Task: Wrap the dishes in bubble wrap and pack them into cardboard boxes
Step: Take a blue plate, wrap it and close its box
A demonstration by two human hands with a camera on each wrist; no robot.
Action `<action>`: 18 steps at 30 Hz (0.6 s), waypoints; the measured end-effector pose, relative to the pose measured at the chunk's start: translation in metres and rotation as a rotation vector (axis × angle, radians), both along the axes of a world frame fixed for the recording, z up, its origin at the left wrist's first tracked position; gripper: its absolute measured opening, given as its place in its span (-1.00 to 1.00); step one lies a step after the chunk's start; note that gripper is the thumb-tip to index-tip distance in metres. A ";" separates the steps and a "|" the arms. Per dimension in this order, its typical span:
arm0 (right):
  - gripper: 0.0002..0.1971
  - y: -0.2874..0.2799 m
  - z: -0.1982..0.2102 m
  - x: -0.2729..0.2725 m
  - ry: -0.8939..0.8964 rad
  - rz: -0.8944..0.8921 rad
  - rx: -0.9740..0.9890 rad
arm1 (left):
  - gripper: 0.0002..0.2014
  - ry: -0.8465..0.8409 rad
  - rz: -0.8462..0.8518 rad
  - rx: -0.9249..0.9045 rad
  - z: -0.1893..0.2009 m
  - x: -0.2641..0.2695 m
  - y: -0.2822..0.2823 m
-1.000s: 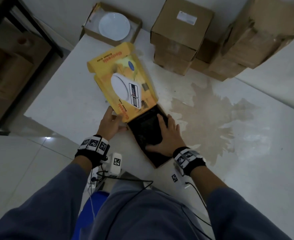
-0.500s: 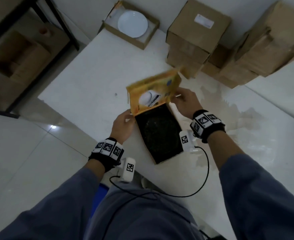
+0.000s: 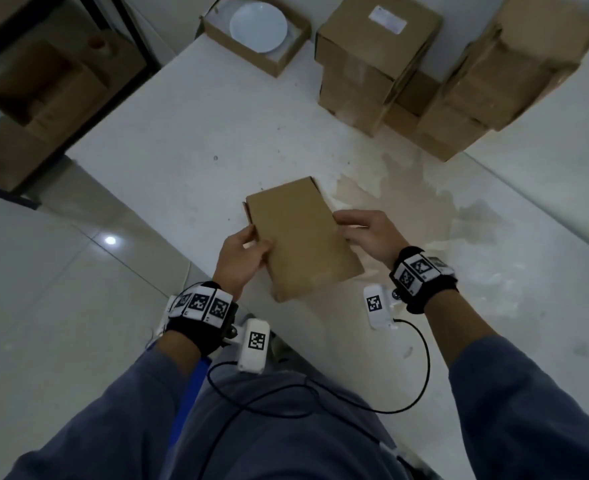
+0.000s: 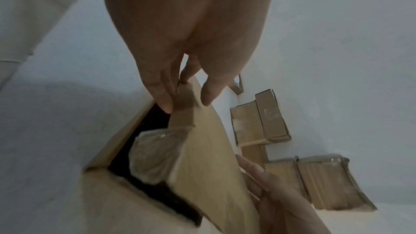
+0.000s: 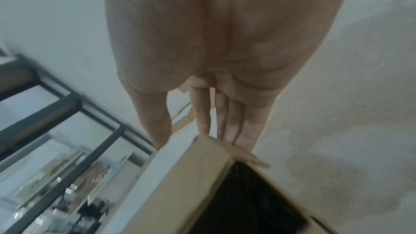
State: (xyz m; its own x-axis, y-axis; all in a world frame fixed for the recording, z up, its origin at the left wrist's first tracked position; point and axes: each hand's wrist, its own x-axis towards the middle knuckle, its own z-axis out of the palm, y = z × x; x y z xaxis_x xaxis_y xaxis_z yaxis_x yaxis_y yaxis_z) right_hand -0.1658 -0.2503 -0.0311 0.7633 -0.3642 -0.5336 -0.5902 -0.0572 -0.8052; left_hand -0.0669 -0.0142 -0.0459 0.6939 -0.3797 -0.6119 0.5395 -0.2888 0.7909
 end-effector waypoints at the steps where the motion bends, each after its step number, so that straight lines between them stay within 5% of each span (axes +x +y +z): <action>1: -0.60 0.001 -0.005 -0.007 0.018 0.063 -0.066 | -0.63 -0.028 0.006 0.029 -0.004 -0.009 0.001; 4: -0.50 0.008 -0.014 -0.022 0.066 0.130 -0.163 | -0.60 -0.098 0.002 0.121 -0.015 -0.033 0.003; 18: -0.72 0.040 -0.047 -0.053 0.018 -0.044 -0.408 | -0.53 -0.395 0.021 0.453 -0.037 -0.091 -0.002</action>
